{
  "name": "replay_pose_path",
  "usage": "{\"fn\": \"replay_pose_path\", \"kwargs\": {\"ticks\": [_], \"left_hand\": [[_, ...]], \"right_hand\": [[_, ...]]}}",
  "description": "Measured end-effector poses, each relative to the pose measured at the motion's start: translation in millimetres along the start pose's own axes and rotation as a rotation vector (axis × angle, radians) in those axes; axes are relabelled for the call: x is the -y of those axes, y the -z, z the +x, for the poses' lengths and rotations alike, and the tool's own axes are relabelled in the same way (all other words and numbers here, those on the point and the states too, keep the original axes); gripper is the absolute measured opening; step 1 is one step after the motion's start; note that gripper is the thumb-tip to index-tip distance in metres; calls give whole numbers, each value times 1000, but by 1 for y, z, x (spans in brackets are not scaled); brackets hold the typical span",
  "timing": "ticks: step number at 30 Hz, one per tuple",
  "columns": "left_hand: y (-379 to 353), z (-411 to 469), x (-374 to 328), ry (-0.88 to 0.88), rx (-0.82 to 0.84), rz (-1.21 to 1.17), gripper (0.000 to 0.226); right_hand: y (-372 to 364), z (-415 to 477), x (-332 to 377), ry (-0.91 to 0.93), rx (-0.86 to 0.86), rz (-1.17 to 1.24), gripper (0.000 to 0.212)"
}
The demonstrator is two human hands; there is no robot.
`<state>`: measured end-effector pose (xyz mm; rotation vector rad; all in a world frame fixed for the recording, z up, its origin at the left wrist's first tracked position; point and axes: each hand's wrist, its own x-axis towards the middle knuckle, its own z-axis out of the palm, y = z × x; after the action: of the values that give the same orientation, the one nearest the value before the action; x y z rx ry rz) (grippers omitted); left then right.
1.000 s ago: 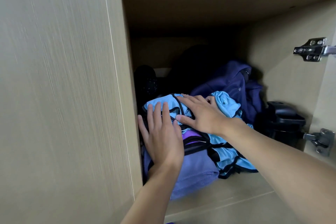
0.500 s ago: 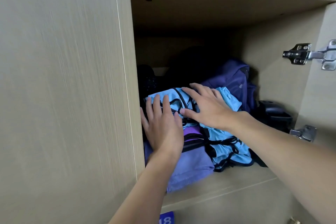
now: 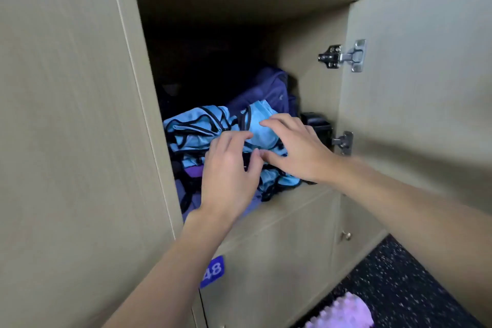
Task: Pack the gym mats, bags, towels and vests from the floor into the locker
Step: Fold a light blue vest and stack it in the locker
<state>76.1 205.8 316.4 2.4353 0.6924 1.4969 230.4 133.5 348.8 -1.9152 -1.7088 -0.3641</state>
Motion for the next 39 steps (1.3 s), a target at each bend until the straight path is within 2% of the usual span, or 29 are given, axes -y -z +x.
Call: {"fn": "replay_pose_path", "kwargs": {"ticks": [4, 9, 15, 20, 24, 27, 29, 34, 39], "left_hand": [[-29, -42, -5, -96, 235, -69, 43], [-73, -126, -11, -169, 601, -142, 45], [-116, -237, -4, -199, 1015, -135, 22], [-149, -328, 10, -217, 1318, -70, 36], [-174, -384, 23, -269, 1493, -14, 56], [-188, -411, 28, -310, 1579, 59, 69], [-193, -423, 26, -318, 1590, 100, 67], [-214, -419, 2, -380, 1266, 96, 46], [-266, -400, -25, -352, 1337, 26, 45]], "right_hand": [[-10, -82, -15, -206, 11, -62, 57], [-46, -203, -35, -518, 136, -35, 51], [-111, -344, -35, -853, 310, -22, 46], [-161, -442, -26, -1070, 432, 15, 47], [-189, -494, -17, -1158, 568, 2, 60], [-201, -520, -13, -1165, 623, -31, 73], [-205, -532, -14, -1198, 612, -13, 76], [-204, -531, -30, -1134, 542, -165, 60], [-213, -514, -73, -1174, 434, -130, 51]]}}
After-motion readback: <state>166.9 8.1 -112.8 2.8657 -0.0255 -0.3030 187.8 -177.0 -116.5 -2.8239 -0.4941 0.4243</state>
